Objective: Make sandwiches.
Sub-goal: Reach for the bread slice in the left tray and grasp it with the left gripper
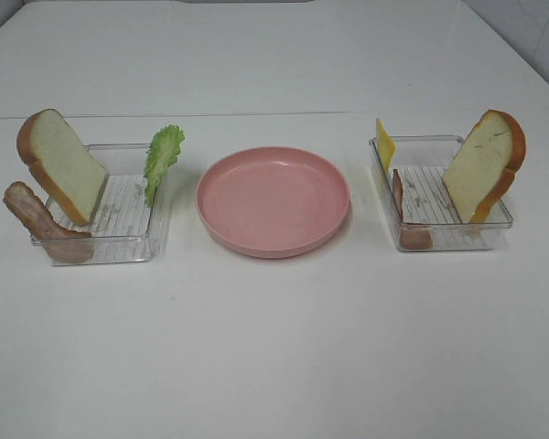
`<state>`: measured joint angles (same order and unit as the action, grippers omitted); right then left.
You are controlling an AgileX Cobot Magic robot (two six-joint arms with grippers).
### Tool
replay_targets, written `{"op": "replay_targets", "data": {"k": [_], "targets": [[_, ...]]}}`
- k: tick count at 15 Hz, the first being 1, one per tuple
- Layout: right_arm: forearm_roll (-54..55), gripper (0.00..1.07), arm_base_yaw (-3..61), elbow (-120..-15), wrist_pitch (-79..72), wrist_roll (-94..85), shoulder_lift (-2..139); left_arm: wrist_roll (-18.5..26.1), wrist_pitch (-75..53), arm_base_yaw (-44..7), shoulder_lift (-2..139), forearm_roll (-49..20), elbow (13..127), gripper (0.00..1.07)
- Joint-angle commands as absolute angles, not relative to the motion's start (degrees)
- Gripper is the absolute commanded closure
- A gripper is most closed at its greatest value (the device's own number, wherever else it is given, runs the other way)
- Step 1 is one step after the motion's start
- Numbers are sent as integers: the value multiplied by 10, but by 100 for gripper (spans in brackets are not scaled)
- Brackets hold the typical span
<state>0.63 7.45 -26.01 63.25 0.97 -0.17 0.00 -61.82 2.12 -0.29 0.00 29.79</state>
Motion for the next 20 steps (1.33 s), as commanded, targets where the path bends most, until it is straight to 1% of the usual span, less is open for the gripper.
{"op": "replay_targets", "data": {"k": [1,20], "targets": [[8,34,73,-258,630,10,-21,-4,-616,19,-13,-4,296,17],[8,34,73,-258,630,10,-21,-4,-616,19,-11,-4,296,17]]}}
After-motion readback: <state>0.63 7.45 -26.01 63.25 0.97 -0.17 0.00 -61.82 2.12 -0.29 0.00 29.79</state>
